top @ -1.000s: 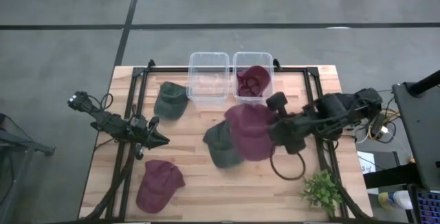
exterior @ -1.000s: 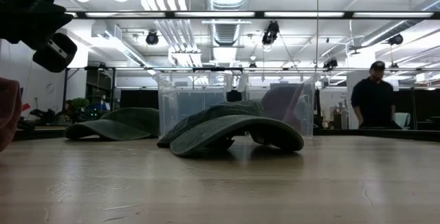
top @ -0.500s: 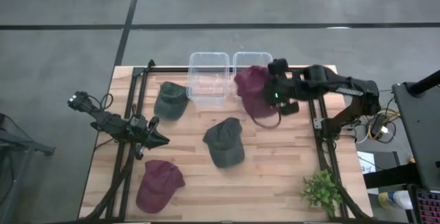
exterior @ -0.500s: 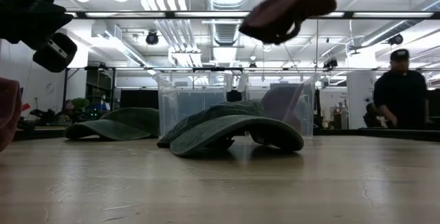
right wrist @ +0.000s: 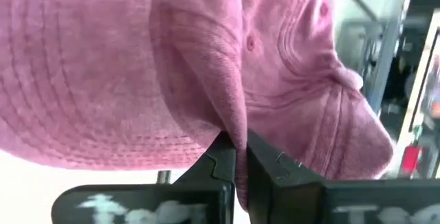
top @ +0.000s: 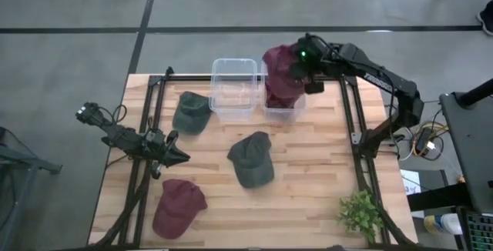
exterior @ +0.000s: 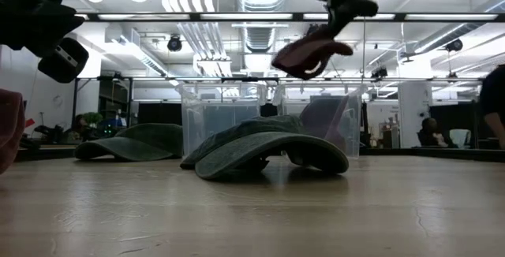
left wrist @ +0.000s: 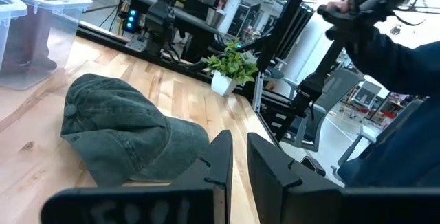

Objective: Pick & Place hat
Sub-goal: Put the right red cap into the right transparent bin

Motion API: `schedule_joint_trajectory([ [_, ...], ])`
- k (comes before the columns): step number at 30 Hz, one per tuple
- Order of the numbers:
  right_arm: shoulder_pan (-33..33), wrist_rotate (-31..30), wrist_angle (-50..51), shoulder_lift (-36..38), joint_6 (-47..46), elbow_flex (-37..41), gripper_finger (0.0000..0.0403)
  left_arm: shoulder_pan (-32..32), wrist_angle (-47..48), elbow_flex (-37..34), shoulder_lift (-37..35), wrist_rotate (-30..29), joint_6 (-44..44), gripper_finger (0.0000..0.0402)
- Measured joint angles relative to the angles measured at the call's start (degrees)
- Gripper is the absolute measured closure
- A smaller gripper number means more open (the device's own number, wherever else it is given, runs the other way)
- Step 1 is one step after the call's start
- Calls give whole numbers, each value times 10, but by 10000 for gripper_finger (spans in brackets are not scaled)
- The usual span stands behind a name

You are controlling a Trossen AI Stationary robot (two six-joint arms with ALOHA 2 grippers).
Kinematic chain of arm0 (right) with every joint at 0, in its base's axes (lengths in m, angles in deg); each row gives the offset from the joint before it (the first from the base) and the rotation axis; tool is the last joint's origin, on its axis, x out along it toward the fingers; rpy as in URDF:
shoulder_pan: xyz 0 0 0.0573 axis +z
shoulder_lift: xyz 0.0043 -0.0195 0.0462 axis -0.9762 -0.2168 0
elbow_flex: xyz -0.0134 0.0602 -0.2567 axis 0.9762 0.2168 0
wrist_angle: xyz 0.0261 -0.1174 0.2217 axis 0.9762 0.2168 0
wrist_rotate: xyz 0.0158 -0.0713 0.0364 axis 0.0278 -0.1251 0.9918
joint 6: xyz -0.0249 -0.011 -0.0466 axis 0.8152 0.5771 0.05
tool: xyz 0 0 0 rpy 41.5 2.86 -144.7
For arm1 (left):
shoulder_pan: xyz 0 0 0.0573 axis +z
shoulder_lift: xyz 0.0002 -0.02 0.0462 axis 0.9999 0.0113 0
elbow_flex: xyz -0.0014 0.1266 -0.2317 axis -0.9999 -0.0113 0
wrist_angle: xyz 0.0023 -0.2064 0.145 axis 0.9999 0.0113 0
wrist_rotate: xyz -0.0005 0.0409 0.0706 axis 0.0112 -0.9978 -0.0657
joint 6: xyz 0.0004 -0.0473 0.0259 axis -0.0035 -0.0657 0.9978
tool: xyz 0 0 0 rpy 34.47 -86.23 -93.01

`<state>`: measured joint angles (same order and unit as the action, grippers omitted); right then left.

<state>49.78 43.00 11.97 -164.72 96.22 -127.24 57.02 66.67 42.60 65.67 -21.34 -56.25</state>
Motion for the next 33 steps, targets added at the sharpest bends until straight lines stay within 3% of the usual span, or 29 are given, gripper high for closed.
schedule_joint_trajectory([
  [9, -14, 0, -4, -16, -23, 34, 395, 0, 0, 0, 0, 0, 0, 362],
  [14, -14, -62, -19, -27, -28, 51, 395, 0, 0, 0, 0, 0, -1, 362],
  [19, -11, -82, -27, -35, -34, 54, 395, 0, 0, 0, 0, -1, -1, 362],
  [24, 11, -136, -27, -38, -25, 52, 395, 0, 0, 0, 0, -1, -1, 362],
  [33, 59, -150, -13, -38, -33, 57, 395, 0, 0, 0, 0, -1, -1, 362],
])
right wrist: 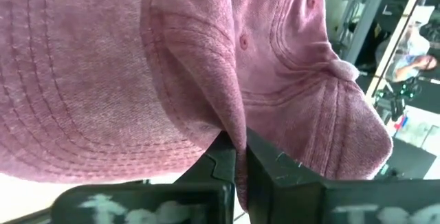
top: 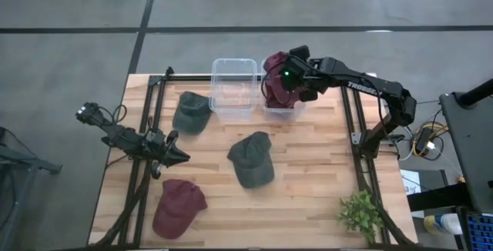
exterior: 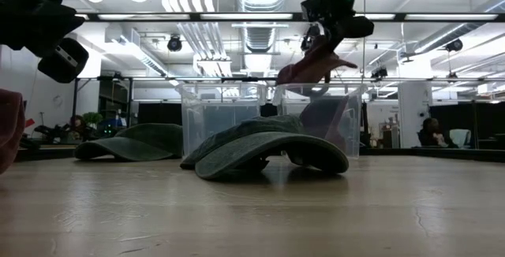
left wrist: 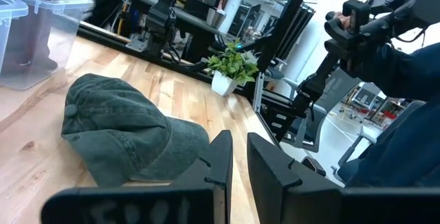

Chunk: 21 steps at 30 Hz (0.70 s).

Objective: Pick & Place hat
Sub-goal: Put the right red cap into the right transparent bin

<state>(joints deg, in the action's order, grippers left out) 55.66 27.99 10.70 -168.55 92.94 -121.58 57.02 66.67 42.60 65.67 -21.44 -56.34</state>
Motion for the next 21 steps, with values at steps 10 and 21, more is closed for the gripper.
schedule_joint_trajectory([
  [10, -2, -34, 15, -36, 6, 3, 395, 0, 0, 0, 0, 1, 0, 362],
  [21, 32, -34, 62, -62, -14, 3, 395, 0, 0, 0, 0, 1, 0, 362],
])
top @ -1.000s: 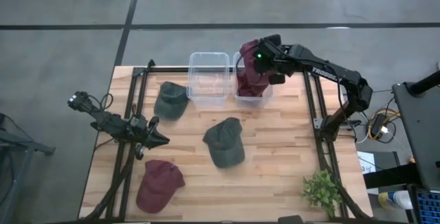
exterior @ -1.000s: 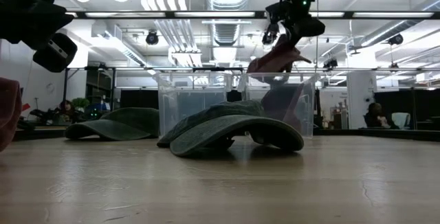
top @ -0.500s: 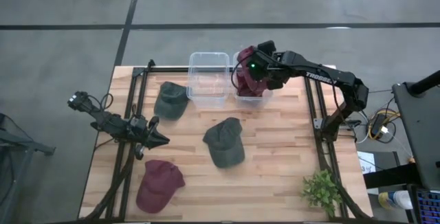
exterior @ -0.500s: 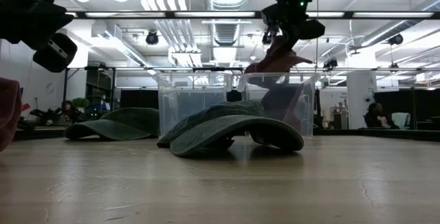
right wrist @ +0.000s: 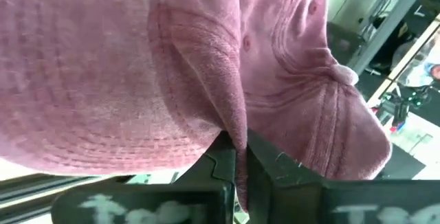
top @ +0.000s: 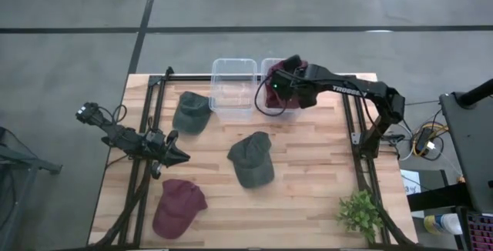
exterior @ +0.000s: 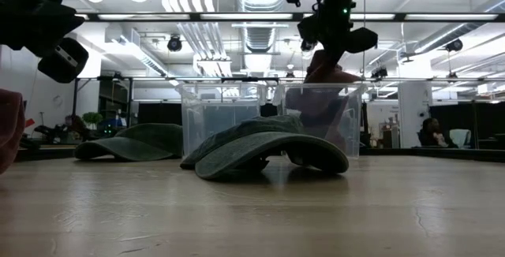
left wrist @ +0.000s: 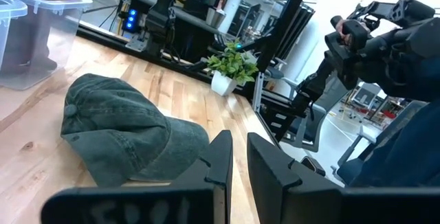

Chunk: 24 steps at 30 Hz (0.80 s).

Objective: Pick & Place hat
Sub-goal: Put the right red cap into the right transparent bin

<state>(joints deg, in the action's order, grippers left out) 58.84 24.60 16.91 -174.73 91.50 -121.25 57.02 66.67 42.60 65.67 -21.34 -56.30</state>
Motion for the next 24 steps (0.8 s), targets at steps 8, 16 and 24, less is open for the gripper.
schedule_joint_trajectory([
  [8, 2, 4, -5, 0, 0, 0, 394, 0, 2, 0, 0, 0, 1, 362],
  [16, 3, 19, -9, 0, 1, 0, 394, 0, 3, 0, 0, 0, 1, 362],
  [24, 3, 41, -24, 0, -70, 0, 394, 0, 3, 0, 0, 0, 2, 362],
])
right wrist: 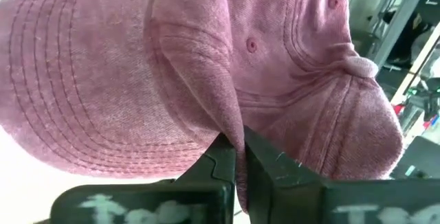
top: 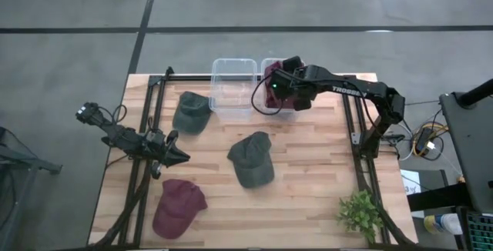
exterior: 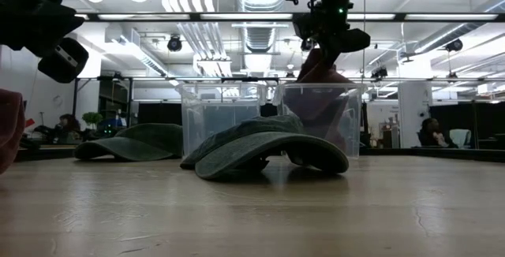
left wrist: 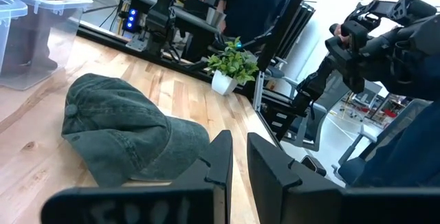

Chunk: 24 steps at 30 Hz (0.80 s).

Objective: Pick & Place hat
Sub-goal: Put the right red cap into the right transparent bin

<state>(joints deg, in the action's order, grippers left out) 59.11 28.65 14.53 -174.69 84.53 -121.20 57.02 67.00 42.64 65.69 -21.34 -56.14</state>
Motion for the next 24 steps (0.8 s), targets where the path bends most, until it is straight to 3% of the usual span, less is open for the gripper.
schedule_joint_trajectory([
  [9, 0, 14, 6, 0, -1, 0, 387, 0, 0, 0, 0, 0, 0, 362],
  [20, 0, 9, 7, 1, -8, 0, 304, 0, 0, 0, 0, 0, 0, 362],
  [24, 5, -50, 8, 1, -5, -3, 278, 0, 0, 0, 0, 0, 0, 362],
])
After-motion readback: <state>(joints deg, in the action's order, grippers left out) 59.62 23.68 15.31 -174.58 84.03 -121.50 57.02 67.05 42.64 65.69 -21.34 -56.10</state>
